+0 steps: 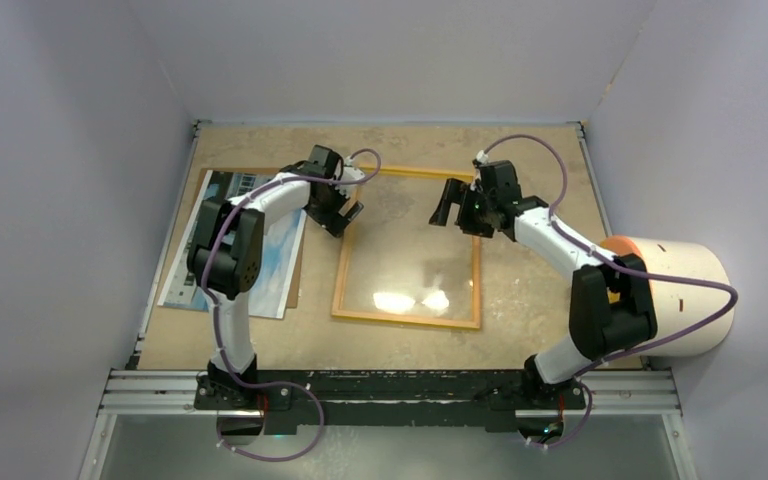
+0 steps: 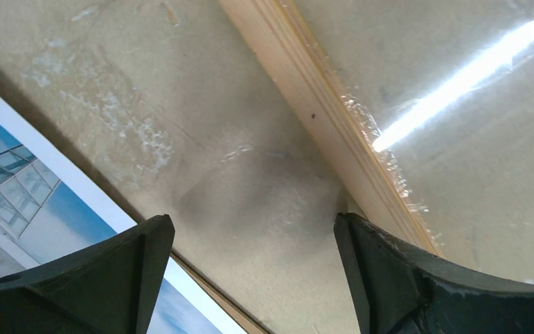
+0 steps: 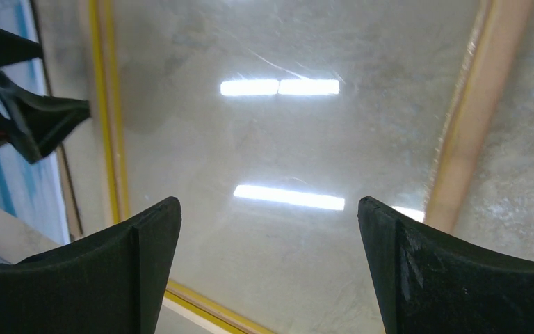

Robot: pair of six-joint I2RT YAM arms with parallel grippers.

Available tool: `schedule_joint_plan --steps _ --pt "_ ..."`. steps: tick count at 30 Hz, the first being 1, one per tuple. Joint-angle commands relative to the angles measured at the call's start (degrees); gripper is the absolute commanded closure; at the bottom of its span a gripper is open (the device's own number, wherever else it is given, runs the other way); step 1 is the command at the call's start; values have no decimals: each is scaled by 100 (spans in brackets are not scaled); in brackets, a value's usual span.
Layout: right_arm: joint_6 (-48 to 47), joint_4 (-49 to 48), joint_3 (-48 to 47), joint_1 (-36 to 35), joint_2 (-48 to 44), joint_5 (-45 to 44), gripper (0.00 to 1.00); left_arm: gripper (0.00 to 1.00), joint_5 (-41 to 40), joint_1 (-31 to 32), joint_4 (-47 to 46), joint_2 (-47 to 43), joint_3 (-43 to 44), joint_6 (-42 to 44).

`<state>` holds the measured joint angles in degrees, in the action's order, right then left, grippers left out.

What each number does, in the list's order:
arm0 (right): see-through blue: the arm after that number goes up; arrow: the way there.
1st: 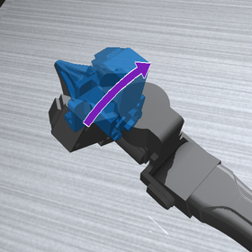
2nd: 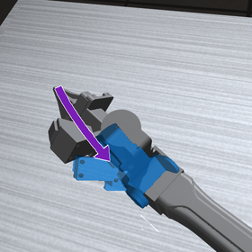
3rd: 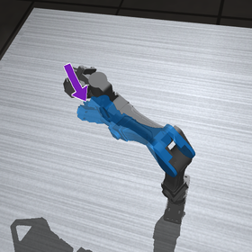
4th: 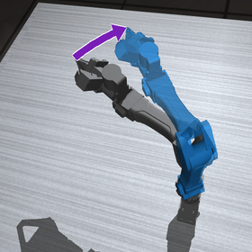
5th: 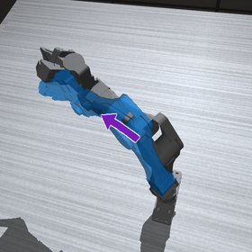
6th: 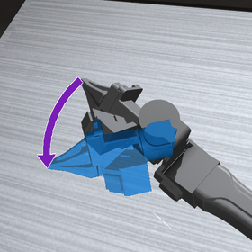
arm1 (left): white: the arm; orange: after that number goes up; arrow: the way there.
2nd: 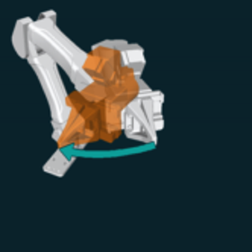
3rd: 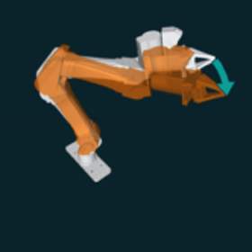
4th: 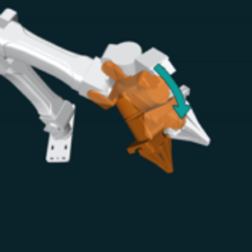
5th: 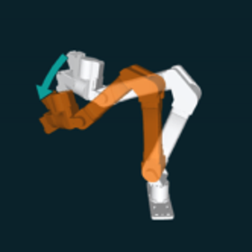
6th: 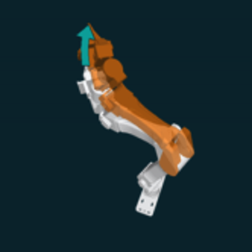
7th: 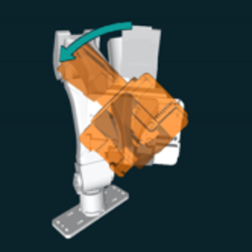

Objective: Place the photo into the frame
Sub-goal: Place the photo frame item in the photo frame, then pick up the photo at the center of the board.

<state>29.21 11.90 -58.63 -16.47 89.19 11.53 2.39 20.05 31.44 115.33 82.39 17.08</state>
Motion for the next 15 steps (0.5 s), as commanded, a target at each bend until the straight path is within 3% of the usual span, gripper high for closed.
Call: schedule_joint_plan --steps 1,4,9,15 --pt "223 -113 -741 -461 -23 -246 1 7 264 -55 518 -136 642 21" --pt "182 383 -1688 -1211 618 -878 1 7 379 -583 958 -229 1326 184" --pt "461 167 -2906 -2105 1684 -1118 1 7 -129 -1942 1323 -186 2163 459" --pt "664 336 -4482 -2895 3103 -1247 4 11 -1515 -3123 442 -377 1716 796"
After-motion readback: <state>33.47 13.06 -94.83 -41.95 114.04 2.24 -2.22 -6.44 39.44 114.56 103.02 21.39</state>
